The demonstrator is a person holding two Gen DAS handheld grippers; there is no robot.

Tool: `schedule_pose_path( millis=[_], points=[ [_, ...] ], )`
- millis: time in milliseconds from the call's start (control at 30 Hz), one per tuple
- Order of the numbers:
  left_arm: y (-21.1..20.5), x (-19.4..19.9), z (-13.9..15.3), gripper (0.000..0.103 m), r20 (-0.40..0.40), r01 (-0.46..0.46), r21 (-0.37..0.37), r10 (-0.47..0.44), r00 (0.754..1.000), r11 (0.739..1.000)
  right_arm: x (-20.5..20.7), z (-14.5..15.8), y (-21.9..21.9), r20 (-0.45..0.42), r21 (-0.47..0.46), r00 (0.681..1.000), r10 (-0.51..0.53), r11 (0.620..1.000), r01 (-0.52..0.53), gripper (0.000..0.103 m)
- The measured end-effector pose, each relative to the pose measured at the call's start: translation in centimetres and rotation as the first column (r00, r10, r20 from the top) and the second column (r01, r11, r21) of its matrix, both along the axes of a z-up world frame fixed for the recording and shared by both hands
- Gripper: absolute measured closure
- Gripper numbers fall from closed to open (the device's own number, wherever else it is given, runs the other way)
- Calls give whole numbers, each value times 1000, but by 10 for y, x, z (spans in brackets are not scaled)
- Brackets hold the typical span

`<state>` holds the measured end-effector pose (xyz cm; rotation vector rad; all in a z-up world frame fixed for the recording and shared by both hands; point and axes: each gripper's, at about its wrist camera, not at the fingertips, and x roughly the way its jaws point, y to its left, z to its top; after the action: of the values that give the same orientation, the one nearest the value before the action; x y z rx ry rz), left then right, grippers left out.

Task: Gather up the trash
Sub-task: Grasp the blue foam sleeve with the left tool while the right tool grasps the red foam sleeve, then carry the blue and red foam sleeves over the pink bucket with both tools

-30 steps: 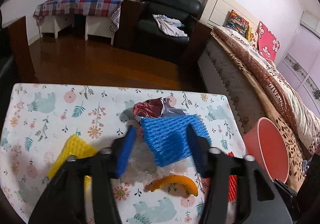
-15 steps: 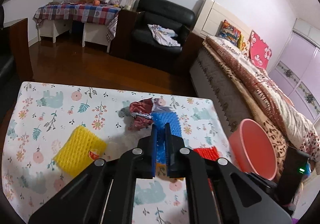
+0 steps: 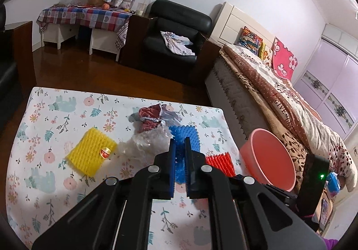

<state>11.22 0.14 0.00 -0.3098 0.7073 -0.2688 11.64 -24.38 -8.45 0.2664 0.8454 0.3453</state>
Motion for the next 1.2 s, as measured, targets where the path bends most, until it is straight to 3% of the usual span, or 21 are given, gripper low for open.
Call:
schedule_pose_path(
  millis=[500,1200],
  points=[
    [-46,-11,16,97,18,84,6,-84,996,996,-30,36,-38,109,-4,991,-77,997,78,93],
    [-148,4,15,97,7,266,78,-267,964,961,-34,31,-142,118,-11,944,-308,950,311,93]
  ],
)
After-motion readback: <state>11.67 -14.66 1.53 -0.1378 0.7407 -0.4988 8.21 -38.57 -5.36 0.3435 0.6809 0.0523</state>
